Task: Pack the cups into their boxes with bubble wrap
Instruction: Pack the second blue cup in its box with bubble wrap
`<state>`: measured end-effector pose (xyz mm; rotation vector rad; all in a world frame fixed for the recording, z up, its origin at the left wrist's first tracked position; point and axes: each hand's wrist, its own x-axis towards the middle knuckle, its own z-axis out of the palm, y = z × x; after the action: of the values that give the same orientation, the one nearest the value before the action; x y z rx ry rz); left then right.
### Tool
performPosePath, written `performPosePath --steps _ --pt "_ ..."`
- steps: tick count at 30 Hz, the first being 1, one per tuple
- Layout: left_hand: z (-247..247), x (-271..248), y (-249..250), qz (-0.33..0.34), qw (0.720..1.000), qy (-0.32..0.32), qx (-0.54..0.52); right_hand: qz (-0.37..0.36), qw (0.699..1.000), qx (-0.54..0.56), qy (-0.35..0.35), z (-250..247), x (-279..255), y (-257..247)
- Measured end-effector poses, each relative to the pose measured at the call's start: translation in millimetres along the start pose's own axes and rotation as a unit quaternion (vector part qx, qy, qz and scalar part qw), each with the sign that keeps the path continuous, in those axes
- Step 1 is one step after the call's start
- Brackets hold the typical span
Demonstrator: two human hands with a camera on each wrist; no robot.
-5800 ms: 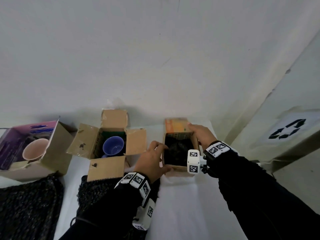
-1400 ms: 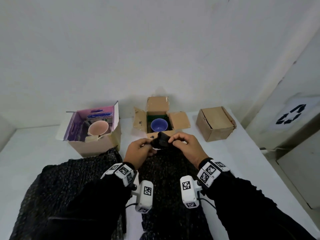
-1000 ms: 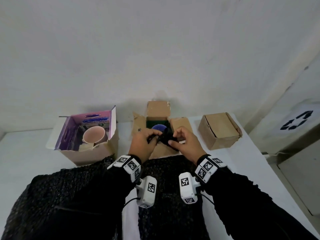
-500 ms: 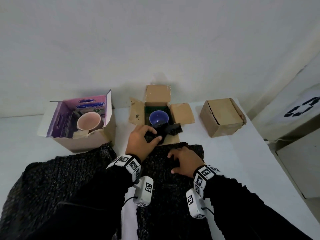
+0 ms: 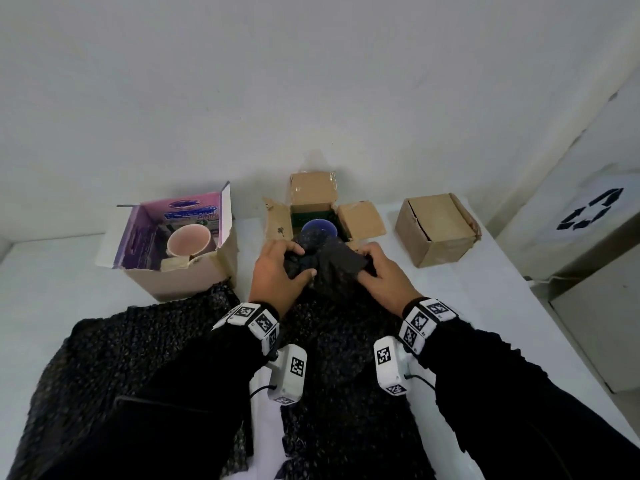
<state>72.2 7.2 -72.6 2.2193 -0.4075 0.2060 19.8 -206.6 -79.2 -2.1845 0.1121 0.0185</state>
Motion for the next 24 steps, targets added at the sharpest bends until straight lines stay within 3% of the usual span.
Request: performPosePath --steps 2,6,8,12,18,22,24 --pt "-1.5 1.4 0.1 0.017 1.0 0.006 -0.004 -0.02 1.0 0.015 -0.002 -7.2 0.4 -4.8" --pt "-6.0 5.0 3.7 0.035 0.999 -0.022 0.004 -0.02 0.992 -0.126 -0.016 -20.4 9.6 -8.0" --pt "-9.6 8.4 7.4 0.029 0.999 -0.028 -0.018 -0.026 0.991 -0.128 -0.009 -27.6 15.7 -10.3" --pt "-17.0 24.3 17.7 0.017 0.997 -0.02 -0.067 0.015 0.998 -0.048 0.031 -50.1 34.6 -23.2" --pt "-16.9 69.5 24.4 0.0 0.999 0.025 0.027 0.015 0.991 0.0 0.135 -72.2 72.3 -47.7" --pt "-10.6 95.0 25.5 -0.026 0.996 0.018 0.085 0.051 0.977 0.185 0.091 -69.1 93.2 -63.3" --pt "-5.4 105.5 20.3 -0.037 0.992 0.0 0.124 0.061 0.978 0.19 0.058 -64.6 107.9 -65.2"
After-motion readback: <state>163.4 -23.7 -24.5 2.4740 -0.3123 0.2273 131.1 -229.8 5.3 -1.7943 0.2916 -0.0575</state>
